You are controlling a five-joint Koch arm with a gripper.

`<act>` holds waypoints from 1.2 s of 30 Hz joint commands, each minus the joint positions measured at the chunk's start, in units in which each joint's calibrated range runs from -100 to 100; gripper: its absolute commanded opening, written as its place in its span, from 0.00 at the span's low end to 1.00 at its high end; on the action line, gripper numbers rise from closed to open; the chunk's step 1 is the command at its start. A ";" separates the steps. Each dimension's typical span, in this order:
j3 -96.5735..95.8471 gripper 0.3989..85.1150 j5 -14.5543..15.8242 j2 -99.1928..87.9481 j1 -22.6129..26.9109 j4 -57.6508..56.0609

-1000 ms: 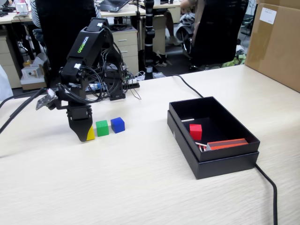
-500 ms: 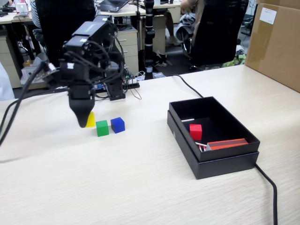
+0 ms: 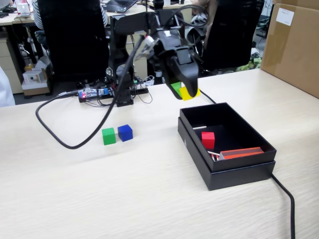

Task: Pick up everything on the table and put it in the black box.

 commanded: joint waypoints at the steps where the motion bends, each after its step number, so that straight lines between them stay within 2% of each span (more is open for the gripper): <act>1: 6.78 0.12 1.17 6.03 1.90 -0.21; 7: 7.14 0.12 3.76 15.78 3.81 -0.98; 14: 6.60 0.14 4.30 24.16 4.35 -0.98; 19: 8.41 0.40 4.25 26.57 4.00 -2.54; 21: 9.50 0.46 4.25 25.99 3.76 -3.75; 25: 10.32 0.49 4.20 19.34 2.78 -4.18; 28: 12.67 0.49 3.61 7.52 0.24 -6.08; 31: 1.52 0.49 0.78 -10.38 -5.18 -6.95; 34: -5.55 0.49 -1.17 -16.58 -8.35 -6.95; 36: -11.44 0.53 -3.13 -20.48 -11.72 -6.95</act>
